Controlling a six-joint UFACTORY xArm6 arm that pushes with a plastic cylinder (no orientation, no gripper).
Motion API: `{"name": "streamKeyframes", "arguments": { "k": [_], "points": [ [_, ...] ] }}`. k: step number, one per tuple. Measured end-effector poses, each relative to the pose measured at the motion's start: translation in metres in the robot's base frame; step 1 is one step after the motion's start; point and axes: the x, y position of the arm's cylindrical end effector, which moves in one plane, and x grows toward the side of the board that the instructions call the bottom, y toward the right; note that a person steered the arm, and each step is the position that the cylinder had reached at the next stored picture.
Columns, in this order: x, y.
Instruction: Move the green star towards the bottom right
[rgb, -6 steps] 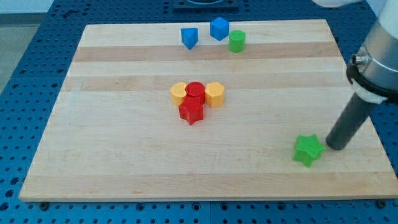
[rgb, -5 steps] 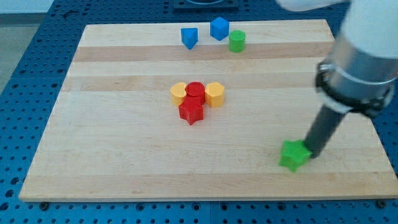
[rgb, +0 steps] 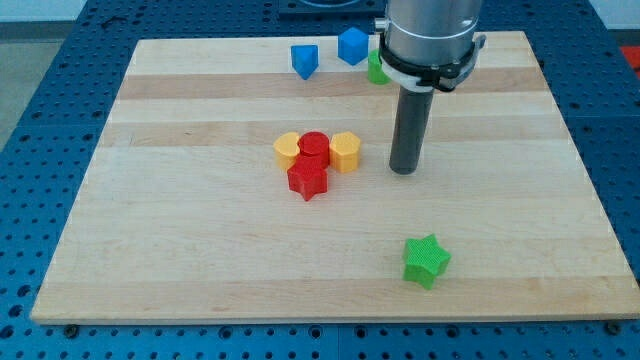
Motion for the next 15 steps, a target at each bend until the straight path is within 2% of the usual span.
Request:
{"name": "streamKeyframes", "arguments": {
  "k": [1,3,4,5,6,9,10,12,14,15],
  "points": [
    [0.04,-0.053],
    [0.054,-0.057],
    [0.083,-0.013],
    [0.093,0.001],
    [0.093,0.001],
    [0.088,-0.073],
    [0.164,-0.074],
    [0.167,-0.054],
    [0.131,-0.032],
    [0.131,-0.032]
  ]
}}
